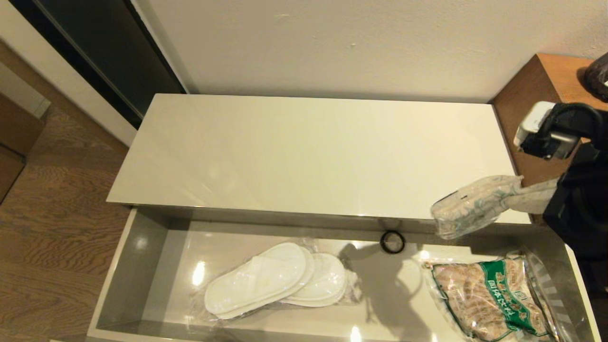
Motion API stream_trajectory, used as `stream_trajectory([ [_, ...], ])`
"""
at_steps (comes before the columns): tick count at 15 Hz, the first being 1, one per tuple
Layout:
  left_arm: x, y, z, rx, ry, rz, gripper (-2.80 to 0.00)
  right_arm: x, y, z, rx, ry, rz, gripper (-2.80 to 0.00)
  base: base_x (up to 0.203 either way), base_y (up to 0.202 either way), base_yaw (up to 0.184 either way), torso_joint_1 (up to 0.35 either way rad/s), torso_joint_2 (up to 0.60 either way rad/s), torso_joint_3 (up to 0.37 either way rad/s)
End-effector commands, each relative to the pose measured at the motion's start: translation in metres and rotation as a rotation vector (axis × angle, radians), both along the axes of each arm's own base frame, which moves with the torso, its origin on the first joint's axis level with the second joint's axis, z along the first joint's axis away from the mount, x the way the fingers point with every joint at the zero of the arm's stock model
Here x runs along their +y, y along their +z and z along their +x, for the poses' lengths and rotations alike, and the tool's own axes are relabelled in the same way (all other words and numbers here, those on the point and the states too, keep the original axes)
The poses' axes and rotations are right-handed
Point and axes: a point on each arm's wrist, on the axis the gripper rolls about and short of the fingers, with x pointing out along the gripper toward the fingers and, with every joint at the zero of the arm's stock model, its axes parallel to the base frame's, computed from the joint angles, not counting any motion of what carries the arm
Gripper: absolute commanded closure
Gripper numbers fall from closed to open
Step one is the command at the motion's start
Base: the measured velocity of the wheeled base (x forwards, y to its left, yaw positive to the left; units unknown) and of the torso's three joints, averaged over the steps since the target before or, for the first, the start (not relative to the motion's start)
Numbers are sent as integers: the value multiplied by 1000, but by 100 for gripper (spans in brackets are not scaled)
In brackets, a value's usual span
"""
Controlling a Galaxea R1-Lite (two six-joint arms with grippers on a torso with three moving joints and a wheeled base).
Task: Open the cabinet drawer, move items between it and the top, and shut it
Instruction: Place the tissue on the table
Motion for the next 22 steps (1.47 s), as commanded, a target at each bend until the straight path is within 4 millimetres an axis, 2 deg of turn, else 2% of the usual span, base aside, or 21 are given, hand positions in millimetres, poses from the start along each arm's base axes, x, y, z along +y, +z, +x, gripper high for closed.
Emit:
stream_trajectory([
  [1,0,0,0,1,2,-1,0,1,6,19,-14,-42,5,0,0,0,0,0,0,0],
  [3,0,0,0,1,0,-1,0,-1,12,54,-55,-116,26,0,0,0,0,0,0,0],
  [4,0,0,0,1,2,-1,0,1,8,84,-68,-157,32,0,0,0,0,0,0,0],
  [7,0,0,0,1,0,-1,0,2,-24,178,-134,-296,52,0,0,0,0,0,0,0],
  [8,0,0,0,1,2,-1,0,-1,-29,198,-181,-345,66,0,0,0,0,0,0,0],
  [9,0,0,0,1,0,-1,0,-4,-27,209,-229,-383,86,-280,0,0,0,0,0,0],
  [10,0,0,0,1,2,-1,0,-5,-23,209,-246,-399,104,-280,0,0,0,0,0,0],
  [13,0,0,0,1,2,-1,0,-10,2,188,-287,-402,129,-280,0,0,0,0,0,0],
  [15,0,0,0,1,1,-1,0,-16,21,163,-306,-401,139,-280,0,0,0,0,0,0],
  [17,0,0,0,1,2,-1,0,-22,50,114,-329,-379,159,-280,0,0,0,0,0,0],
  [19,0,0,0,1,0,-1,0,-30,70,51,-305,-347,172,-280,0,0,0,0,0,0],
  [20,0,0,0,1,1,-1,0,-35,74,22,-282,-344,185,-280,0,0,0,0,0,0],
  [22,0,0,0,1,0,-1,0,-47,69,-25,-220,-375,229,-280,0,0,0,0,0,0],
])
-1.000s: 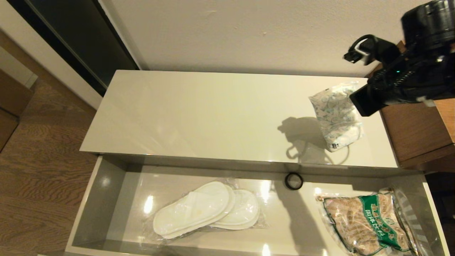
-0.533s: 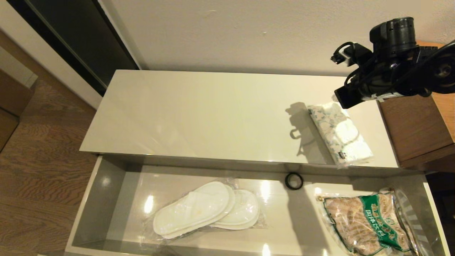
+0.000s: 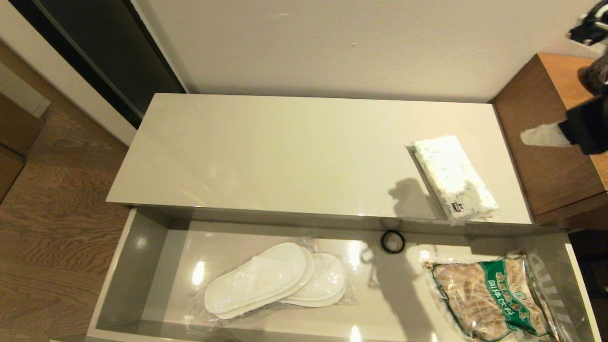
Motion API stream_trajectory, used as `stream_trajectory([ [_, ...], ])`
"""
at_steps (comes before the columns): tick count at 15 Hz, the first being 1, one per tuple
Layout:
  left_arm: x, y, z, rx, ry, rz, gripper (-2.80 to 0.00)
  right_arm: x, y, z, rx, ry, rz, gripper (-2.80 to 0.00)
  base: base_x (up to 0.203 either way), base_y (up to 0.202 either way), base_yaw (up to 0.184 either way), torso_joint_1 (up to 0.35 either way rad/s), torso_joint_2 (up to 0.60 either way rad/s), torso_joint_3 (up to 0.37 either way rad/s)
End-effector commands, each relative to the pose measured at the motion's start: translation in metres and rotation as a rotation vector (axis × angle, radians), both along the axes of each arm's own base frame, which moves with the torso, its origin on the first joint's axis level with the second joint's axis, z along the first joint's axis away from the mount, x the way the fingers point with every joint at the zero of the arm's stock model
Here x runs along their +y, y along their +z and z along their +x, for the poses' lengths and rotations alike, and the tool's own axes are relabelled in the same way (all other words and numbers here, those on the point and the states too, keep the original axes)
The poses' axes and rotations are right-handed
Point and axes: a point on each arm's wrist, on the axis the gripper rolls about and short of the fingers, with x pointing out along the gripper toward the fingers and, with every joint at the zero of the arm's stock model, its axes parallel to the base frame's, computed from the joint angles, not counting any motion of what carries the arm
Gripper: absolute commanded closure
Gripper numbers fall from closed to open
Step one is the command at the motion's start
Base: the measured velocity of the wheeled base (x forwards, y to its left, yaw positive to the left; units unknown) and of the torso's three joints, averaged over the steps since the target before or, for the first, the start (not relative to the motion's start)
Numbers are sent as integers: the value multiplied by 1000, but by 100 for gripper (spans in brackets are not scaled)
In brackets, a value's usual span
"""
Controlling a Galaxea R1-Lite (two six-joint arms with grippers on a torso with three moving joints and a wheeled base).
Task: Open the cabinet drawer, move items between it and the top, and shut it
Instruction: Close the drawer
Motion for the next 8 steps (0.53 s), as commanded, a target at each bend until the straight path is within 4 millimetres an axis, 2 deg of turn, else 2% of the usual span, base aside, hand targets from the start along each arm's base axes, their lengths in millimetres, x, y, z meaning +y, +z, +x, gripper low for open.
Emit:
stream_trajectory([
  [1,0,0,0,1,0,-1,0,-18,4,-62,-19,-23,65,-280,0,0,0,0,0,0],
  [3,0,0,0,1,1,-2,0,-26,-18,-86,66,-84,140,-280,0,0,0,0,0,0],
  [8,0,0,0,1,1,-1,0,-37,-72,-120,172,-204,264,-280,0,0,0,0,0,0],
])
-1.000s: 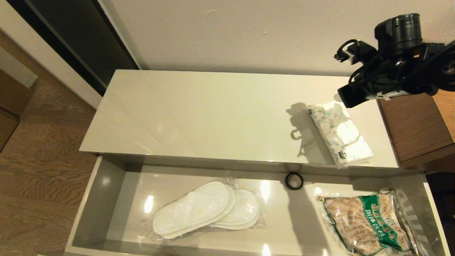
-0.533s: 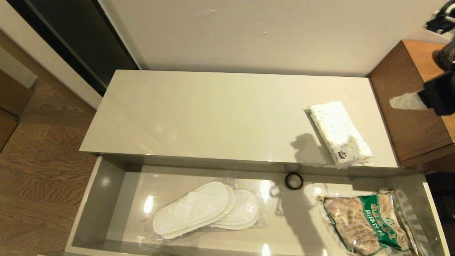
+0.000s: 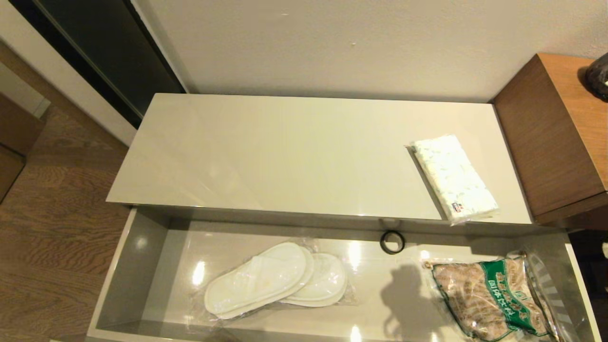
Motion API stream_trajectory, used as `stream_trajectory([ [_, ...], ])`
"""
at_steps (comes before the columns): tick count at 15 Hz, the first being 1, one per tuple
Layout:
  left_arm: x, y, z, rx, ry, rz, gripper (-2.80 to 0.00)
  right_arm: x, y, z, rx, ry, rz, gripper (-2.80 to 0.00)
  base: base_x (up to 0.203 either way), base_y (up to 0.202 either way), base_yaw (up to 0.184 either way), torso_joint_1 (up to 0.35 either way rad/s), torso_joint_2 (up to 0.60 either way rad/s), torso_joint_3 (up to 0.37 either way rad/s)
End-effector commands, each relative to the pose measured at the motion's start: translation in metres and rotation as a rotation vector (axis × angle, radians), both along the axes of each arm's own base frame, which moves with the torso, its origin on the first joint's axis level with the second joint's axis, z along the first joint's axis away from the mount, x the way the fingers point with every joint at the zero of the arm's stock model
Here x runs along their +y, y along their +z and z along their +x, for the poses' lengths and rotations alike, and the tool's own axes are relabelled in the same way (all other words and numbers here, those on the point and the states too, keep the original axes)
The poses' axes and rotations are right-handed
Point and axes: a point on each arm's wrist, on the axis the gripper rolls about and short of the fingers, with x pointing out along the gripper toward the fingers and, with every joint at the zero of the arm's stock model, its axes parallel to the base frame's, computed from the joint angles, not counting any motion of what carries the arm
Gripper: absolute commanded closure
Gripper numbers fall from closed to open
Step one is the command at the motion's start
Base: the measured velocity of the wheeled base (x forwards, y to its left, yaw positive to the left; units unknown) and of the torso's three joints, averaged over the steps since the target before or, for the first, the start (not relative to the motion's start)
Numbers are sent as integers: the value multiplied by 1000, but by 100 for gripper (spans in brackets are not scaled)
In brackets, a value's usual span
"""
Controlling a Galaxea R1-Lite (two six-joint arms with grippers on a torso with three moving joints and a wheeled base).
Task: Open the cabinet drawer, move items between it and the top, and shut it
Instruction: Close the drawer
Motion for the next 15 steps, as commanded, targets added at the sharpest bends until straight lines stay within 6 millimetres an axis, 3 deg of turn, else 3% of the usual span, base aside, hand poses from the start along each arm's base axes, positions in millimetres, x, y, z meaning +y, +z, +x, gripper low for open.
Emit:
stream_trajectory([
  [1,0,0,0,1,0,-1,0,-8,-15,-24,-10,-20,26,-60,0,0,0,0,0,0],
  [2,0,0,0,1,0,-1,0,-10,-23,-29,1,-34,38,0,0,0,0,0,0,0],
  [7,0,0,0,1,0,-1,0,-19,-44,-59,10,-37,103,0,0,0,0,0,0,0],
  [9,0,0,0,1,0,-1,0,-23,-64,-72,57,-50,109,0,0,0,0,0,0,0],
  [11,0,0,0,1,0,-1,0,-24,-80,-77,93,-50,109,0,0,0,0,0,0,0],
  [15,0,0,0,1,0,-1,0,-20,-87,-70,158,9,186,0,0,0,0,0,0,0],
])
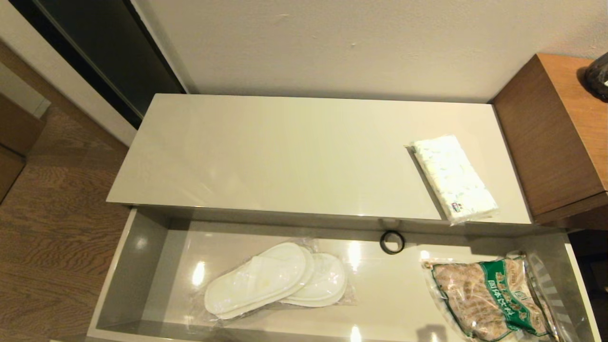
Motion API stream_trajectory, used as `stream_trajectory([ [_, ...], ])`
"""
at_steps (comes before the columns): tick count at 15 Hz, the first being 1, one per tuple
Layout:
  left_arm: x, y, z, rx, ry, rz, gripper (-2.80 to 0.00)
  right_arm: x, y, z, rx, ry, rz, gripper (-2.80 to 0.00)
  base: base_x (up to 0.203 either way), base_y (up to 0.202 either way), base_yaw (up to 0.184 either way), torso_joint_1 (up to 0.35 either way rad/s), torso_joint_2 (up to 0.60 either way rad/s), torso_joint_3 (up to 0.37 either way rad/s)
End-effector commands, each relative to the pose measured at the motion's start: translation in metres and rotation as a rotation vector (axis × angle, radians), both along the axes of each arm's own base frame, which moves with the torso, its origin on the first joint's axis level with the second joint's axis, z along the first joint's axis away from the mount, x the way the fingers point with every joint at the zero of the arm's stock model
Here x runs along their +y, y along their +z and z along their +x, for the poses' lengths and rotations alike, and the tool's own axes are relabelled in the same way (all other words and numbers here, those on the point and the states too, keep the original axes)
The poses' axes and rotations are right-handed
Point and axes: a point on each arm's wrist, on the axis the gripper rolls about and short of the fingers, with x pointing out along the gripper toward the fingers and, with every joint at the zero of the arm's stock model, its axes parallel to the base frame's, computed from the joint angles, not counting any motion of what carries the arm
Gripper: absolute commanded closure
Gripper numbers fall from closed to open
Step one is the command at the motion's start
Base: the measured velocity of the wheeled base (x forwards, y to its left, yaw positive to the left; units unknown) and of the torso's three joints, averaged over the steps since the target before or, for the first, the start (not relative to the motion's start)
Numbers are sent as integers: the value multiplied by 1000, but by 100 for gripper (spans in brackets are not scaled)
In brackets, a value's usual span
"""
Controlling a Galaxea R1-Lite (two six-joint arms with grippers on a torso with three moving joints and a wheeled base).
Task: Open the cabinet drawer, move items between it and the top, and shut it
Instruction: Close the drawer
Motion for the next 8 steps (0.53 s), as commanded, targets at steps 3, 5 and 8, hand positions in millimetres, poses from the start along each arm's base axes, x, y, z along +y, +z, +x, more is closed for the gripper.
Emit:
stream_trajectory([
  [3,0,0,0,1,0,-1,0,3,-21,7,47,0,16,0,0,0,0,0,0,0],
  [5,0,0,0,1,0,-1,0,6,-31,15,83,0,7,0,0,0,0,0,0,0],
  [8,0,0,0,1,1,-1,0,11,-44,31,112,-1,0,0,0,0,0,0,0,0],
])
